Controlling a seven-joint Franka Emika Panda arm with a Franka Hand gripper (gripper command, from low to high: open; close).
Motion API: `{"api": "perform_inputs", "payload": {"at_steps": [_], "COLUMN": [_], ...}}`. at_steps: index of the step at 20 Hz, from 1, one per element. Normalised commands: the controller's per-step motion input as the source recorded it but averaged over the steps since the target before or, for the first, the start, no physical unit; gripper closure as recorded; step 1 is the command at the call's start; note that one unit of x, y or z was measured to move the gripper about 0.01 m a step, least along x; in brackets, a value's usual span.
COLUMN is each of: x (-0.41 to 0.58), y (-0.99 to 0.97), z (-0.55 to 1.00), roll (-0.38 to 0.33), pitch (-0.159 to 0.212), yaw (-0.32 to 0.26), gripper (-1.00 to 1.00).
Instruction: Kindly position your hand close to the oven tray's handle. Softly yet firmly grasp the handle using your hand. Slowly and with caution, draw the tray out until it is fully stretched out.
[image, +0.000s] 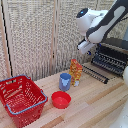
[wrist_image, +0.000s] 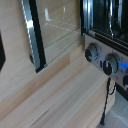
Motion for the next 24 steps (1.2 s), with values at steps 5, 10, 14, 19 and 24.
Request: {"api": "perform_inputs", "payload": {"at_steps": [5,10,14,19,24], "x": [-0.069,-0.022,0.041,0.181,0.177], "y": [-0.36,-0.43,-0.42,-0.45,-0.58], "z": [-0.19,-0.03,0.0,0.0,-0.11], "roll": [-0.289,-0.281,-0.215,-0.069,-0.069], "pitch": [0.03,-0.001,-0.002,0.0,0.008], "yaw": [0.073,0.005,0.0,0.0,0.0], "gripper": [-1.0,-1.0,-1.0,-1.0,-1.0]}}
